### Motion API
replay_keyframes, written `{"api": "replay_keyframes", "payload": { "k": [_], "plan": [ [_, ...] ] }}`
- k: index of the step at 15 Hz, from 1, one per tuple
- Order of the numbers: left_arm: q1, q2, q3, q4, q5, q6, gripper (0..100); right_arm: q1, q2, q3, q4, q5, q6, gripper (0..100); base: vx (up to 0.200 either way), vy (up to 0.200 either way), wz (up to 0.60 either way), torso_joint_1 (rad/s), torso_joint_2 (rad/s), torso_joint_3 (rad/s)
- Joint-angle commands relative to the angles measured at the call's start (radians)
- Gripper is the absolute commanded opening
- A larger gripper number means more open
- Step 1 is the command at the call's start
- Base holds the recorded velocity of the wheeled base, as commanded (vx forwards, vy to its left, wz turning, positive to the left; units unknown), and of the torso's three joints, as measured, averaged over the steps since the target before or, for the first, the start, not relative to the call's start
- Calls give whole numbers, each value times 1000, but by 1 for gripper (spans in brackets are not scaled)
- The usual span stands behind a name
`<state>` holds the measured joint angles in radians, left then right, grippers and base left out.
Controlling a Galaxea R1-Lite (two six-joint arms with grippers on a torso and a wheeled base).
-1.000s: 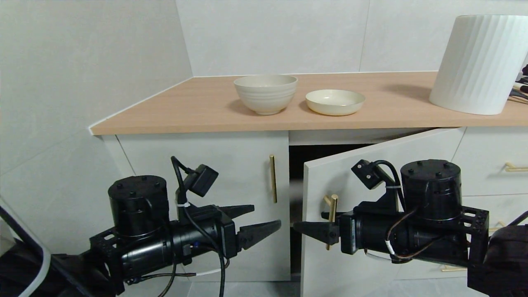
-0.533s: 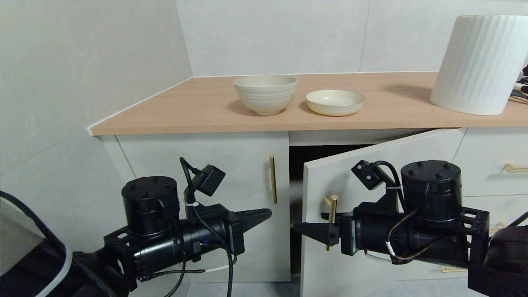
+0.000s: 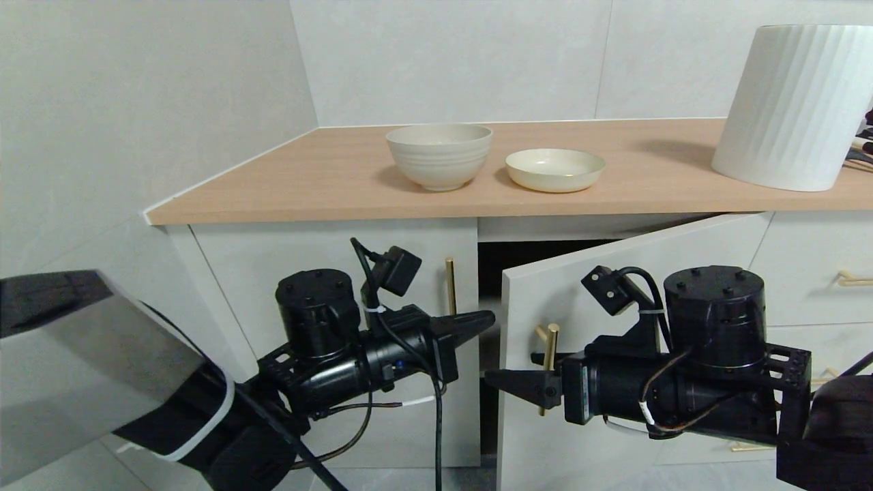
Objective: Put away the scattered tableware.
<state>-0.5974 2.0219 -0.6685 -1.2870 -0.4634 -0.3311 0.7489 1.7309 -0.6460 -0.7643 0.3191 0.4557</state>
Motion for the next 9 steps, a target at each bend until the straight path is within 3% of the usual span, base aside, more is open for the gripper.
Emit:
{"api": "replay_keyframes", "payload": {
  "k": [1,4,9],
  "plan": [
    [-31,120,-17,-77,28,0,0,0,-2,5,0,0,0,100,0,0,0,0,0,0],
    [-53,175,-43,-147,85,0,0,-2,-4,6,0,-5,-2,100,0,0,0,0,0,0],
    [-81,176,-43,-170,89,0,0,-29,-37,40,2,-5,-63,100,0,0,0,0,0,0]
  ]
}}
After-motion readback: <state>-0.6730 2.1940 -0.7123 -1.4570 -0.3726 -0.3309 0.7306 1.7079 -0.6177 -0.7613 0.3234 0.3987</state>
